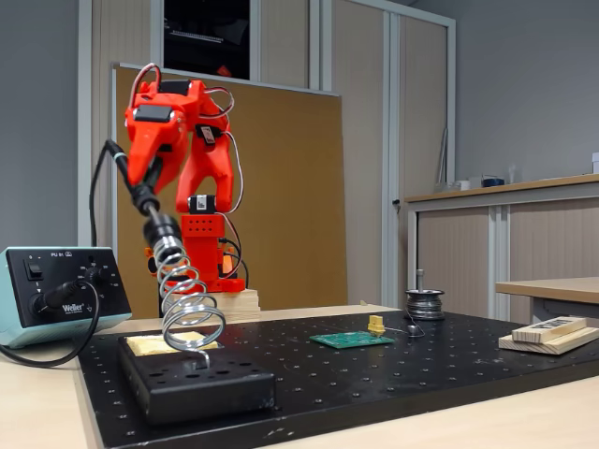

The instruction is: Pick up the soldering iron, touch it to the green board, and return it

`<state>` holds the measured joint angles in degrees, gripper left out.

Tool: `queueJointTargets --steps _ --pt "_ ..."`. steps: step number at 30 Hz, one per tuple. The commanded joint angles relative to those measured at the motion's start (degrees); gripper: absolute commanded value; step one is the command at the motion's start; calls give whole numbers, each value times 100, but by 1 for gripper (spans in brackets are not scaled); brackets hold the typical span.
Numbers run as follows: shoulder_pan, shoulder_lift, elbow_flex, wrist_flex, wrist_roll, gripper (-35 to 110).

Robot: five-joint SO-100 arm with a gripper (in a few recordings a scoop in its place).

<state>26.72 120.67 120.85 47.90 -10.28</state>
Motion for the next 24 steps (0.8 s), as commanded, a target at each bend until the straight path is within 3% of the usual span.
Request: queueJointTargets --steps 1,7,12,18,24 --pt "352 439 70 264 -176 0" --pt "343 984 70 888 -158 0" --pt "-360 1556 264 1538 229 0" --pt "-1670 1872 501 2241 1336 0" --pt "-2725 1854 1090 1995 2584 0"
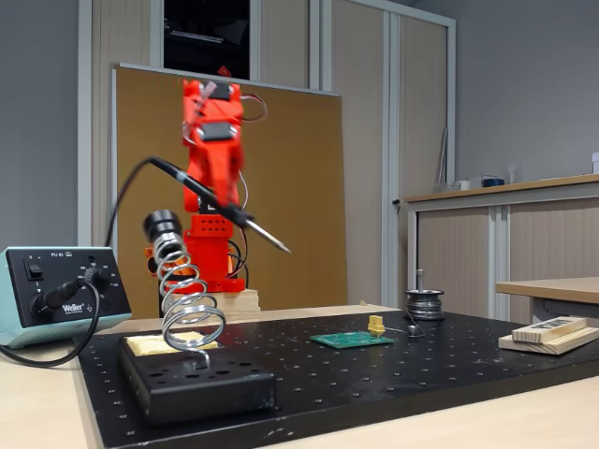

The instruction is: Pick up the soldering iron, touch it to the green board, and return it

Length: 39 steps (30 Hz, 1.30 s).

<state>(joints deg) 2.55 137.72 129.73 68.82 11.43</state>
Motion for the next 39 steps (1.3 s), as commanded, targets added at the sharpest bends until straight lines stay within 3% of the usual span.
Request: queueJointTargets --steps 1,20,39 --pt "-439 97 290 -211 536 0" --pt "-1934 -2136 -431 -1046 1679 0" --pt "-1591 -3313 -888 -1644 1450 0"
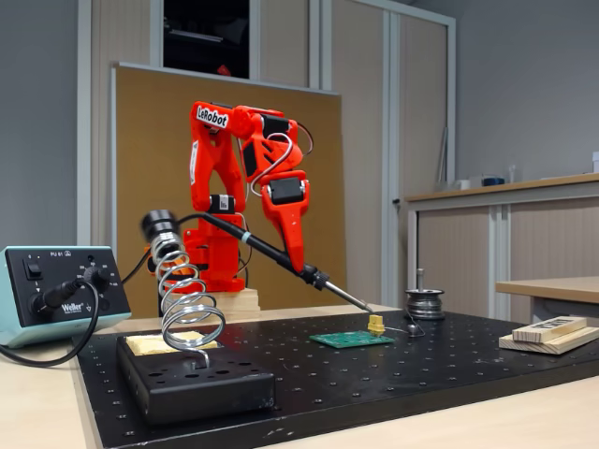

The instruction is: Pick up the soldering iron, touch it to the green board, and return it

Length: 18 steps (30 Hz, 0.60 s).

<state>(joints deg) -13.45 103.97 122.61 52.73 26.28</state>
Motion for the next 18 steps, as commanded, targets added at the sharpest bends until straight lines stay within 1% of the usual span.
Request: queueJointTargets --steps 1,18 --pt "26 26 -167 -62 -35 0" --pt "105 -325 88 -466 -18 0"
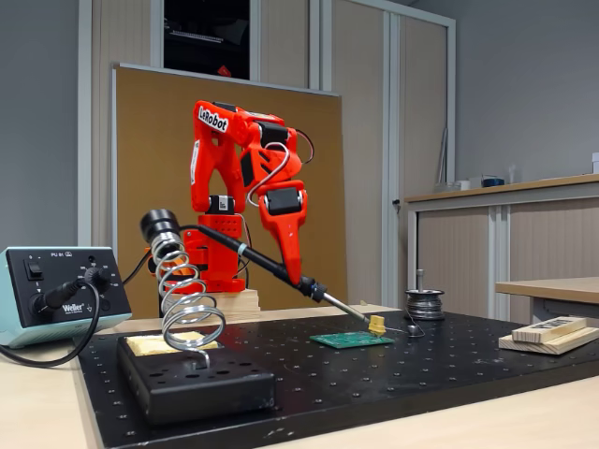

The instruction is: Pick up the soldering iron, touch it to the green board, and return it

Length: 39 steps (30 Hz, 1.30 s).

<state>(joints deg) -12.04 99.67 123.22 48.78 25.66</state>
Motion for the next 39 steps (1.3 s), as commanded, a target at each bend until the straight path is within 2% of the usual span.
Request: queueJointTargets --steps 1,39 --pt "-35 97 44 -88 44 0" --pt "114 -369 -387 -79 -176 0"
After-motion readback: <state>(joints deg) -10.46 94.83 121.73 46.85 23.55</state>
